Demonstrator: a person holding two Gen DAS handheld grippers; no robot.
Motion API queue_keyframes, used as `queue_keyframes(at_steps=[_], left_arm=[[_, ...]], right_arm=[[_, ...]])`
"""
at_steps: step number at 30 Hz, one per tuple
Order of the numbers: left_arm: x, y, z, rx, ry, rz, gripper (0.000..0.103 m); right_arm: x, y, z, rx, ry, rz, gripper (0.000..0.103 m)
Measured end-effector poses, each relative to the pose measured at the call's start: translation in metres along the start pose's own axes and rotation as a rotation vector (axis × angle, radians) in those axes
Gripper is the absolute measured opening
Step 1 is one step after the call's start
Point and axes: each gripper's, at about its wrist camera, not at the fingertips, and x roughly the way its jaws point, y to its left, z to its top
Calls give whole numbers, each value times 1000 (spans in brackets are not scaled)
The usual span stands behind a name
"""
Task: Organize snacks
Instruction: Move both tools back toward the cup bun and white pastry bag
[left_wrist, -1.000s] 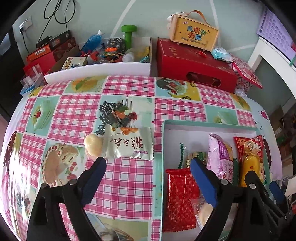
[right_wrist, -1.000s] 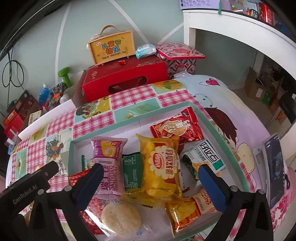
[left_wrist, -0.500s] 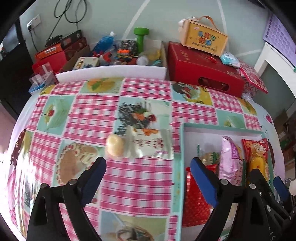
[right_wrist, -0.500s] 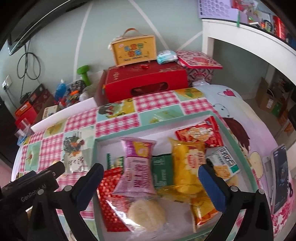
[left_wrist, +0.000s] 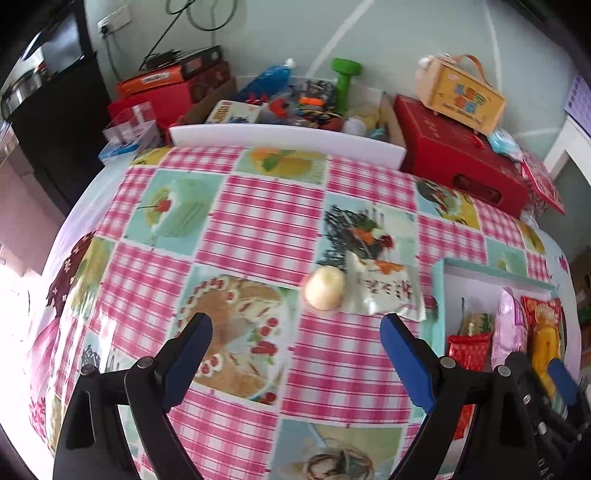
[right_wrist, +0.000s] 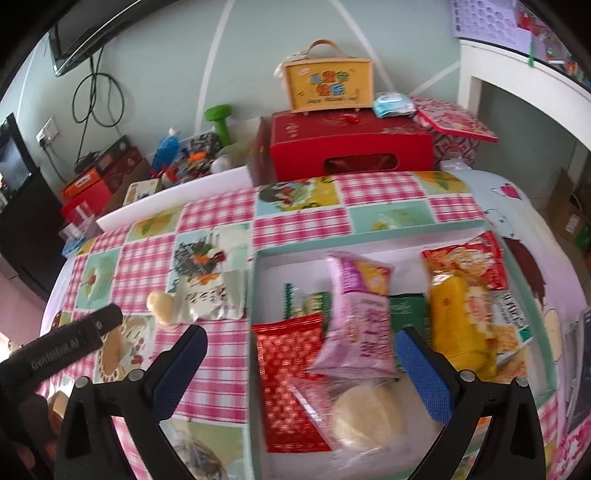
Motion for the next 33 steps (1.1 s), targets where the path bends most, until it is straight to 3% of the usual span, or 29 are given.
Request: queue_keyframes(at_steps=[17,28,33], left_arm=[[12,63,14,-140,22,16,92],[43,49,26,-79,57,-42,92],[63,50,31,-89,78,-87,92]], right_arm=[[15,33,-6,-32,22,63,102],[40,67,1,-85,58,93,78],[54,73,3,-97,78,83,75]])
